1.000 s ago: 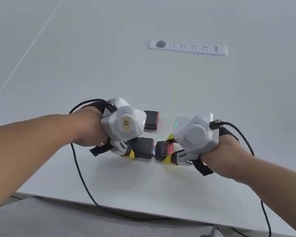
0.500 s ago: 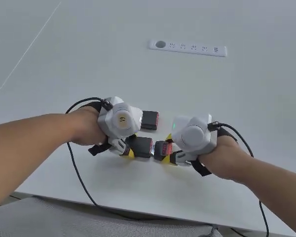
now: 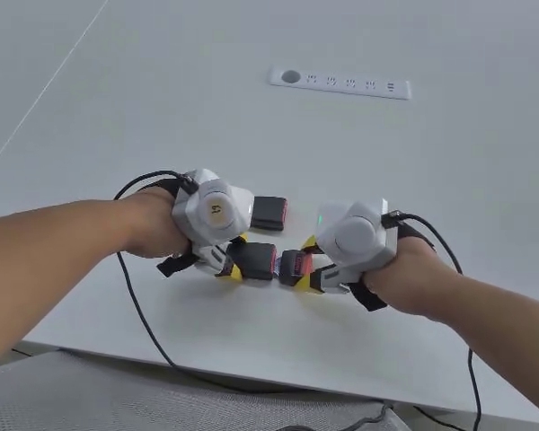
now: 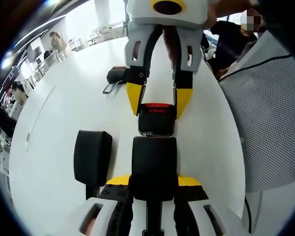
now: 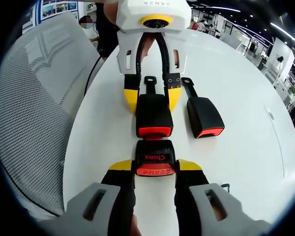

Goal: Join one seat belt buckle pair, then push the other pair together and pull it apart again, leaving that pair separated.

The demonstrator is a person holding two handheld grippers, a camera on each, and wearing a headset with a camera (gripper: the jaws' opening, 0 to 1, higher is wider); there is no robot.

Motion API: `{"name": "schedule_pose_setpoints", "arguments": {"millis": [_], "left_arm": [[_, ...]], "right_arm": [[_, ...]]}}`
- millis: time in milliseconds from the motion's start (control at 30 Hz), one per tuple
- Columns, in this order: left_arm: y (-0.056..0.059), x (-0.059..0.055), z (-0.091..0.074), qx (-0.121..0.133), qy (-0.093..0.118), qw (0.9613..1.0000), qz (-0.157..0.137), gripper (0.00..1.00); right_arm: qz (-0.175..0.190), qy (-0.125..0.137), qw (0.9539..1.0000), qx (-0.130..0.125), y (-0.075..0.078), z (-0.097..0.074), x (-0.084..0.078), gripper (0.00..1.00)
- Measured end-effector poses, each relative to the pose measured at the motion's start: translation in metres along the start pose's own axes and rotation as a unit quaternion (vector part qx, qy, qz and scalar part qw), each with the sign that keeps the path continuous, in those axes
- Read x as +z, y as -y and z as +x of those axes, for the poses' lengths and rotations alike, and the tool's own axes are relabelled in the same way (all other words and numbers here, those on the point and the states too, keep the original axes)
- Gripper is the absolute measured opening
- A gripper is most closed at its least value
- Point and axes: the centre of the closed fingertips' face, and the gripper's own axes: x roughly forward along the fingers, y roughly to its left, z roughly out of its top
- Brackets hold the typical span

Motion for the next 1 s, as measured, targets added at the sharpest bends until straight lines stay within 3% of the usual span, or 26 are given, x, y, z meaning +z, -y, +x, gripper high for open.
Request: {"name": "schedule_pose_setpoints", "arguments": {"millis": [400, 533, 1000], "left_arm": [[0.0047, 0.0027, -0.0018, -0.002, -0.005, 0.9999, 0.009, 0.31], [0.0074, 0.0024, -0.0018, -0.001, -0.019, 0.9998, 0.011, 0.32], [0.0027, -0.0031, -0.0016, 0.001, -0.016, 0.9996, -0.021, 0.33]], "right_arm": [[-0.002, -0.001, 1.0, 0.003, -0.0047, -0.0002, 0.0013, 0.28], [0.013, 0.009, 0.9998, 0.011, -0.0067, -0.0007, 0.0019, 0.29], [0.018, 0.005, 0.9998, 0.012, -0.0041, -0.0004, 0.0019, 0.31]]}}
